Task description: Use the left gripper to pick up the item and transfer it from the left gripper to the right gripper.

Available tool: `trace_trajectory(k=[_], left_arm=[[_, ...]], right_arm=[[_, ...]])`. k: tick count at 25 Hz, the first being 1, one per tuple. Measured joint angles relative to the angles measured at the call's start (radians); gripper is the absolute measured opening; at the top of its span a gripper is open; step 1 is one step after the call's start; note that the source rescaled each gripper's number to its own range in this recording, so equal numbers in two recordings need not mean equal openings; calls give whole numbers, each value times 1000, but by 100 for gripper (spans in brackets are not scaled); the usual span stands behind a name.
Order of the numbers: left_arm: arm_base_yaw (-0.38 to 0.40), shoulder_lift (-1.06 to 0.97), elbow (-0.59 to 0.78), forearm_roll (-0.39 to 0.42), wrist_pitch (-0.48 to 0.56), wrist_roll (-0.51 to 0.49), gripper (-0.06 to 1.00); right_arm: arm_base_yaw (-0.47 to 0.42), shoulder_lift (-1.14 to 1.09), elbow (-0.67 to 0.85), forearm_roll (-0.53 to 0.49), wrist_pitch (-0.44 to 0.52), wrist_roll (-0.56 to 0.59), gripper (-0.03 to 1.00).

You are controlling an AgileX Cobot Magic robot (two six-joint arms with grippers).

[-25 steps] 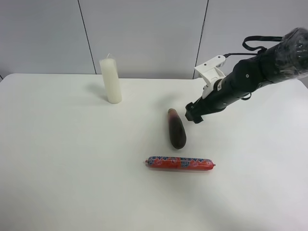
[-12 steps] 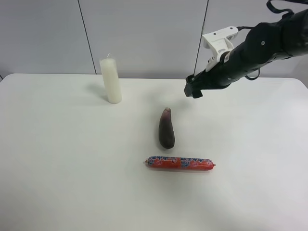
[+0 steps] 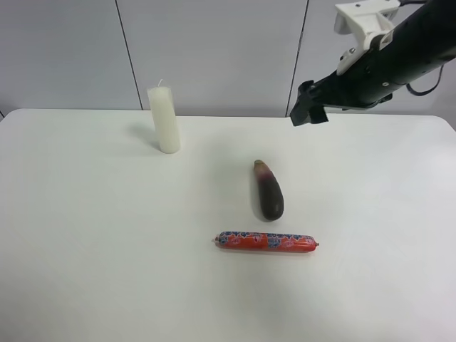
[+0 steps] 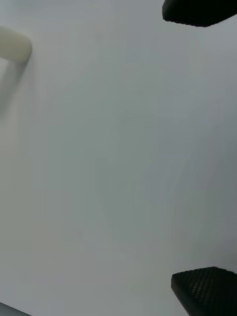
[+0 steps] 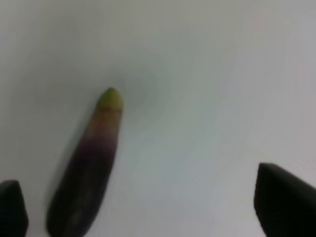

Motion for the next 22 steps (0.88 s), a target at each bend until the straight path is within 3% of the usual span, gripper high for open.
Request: trace_trajectory(k=[16, 22], left_arm=[[0, 0, 0, 0, 0, 0, 100], [0, 0, 0, 0, 0, 0, 100]], right_arm=[[0, -525, 22, 45, 625, 5, 96], [0, -706, 221, 39, 675, 8, 96]])
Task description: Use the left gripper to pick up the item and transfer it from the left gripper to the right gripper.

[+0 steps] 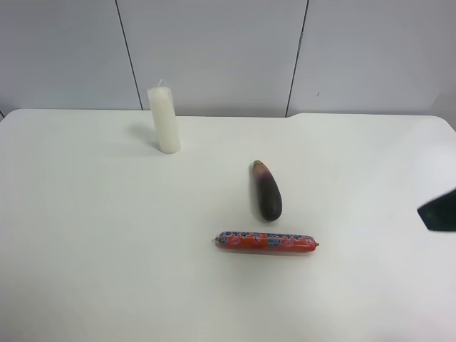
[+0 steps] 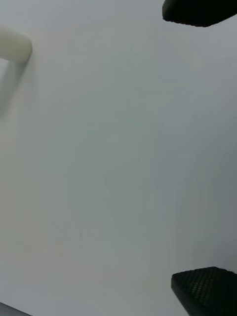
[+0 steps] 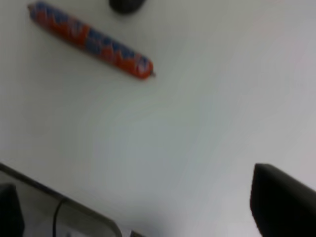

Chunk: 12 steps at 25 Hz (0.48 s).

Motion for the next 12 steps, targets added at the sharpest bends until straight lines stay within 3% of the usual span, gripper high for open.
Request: trace_trajectory(k=[5, 12], left_arm=[[0, 0, 0, 0, 0, 0, 100], [0, 0, 0, 0, 0, 0, 100]], right_arm=[[0, -189, 188, -14, -77, 35, 96], [0, -471, 263, -68, -101, 139, 96]])
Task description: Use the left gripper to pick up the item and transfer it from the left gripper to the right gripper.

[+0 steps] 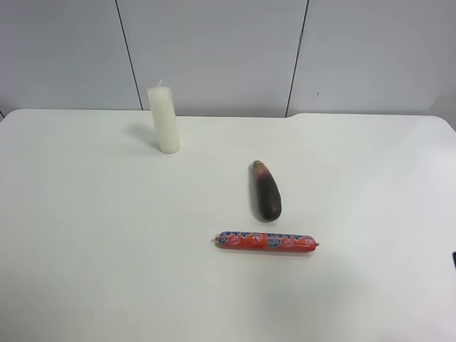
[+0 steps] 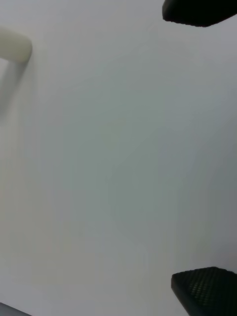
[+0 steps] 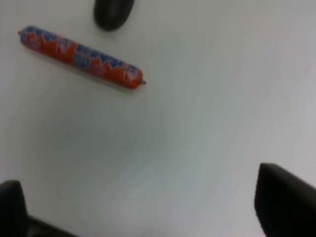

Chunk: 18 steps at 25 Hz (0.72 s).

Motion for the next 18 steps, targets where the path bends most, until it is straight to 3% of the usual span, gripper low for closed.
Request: trace_trajectory(k=[7, 18], left_arm=[[0, 0, 0, 0, 0, 0, 100], [0, 0, 0, 0, 0, 0, 100]], right_arm=[[0, -275, 42, -60, -26, 35, 96], [0, -232, 46, -70, -38, 38, 96]])
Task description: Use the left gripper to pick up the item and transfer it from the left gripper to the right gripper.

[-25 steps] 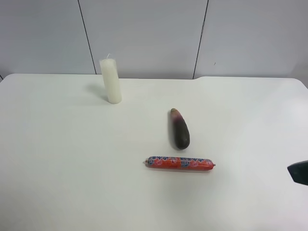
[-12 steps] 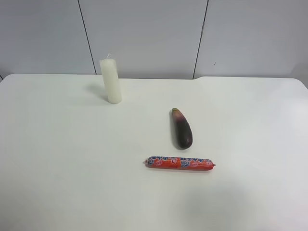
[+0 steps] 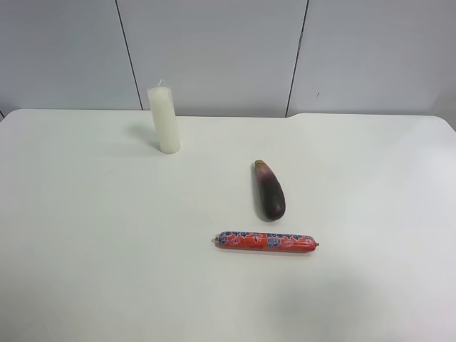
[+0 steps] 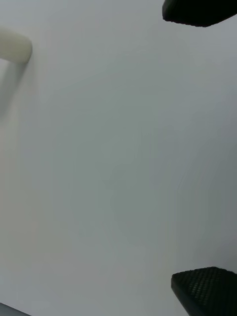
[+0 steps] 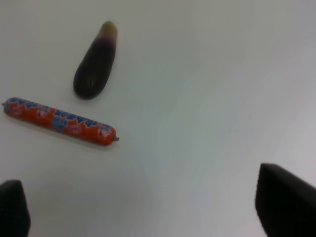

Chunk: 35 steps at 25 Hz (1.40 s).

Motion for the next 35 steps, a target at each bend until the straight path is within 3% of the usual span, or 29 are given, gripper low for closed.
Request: trace_trajectory(k=[5, 15, 35], left_arm=[[0, 0, 0, 0, 0, 0, 100], [0, 0, 0, 0, 0, 0, 100], [0, 0, 0, 0, 0, 0, 100]], right_arm=[[-32, -10, 0, 0, -2, 0, 96], [-237, -60, 1, 0, -3, 0, 96], [-246, -60, 1, 0, -3, 0, 96]])
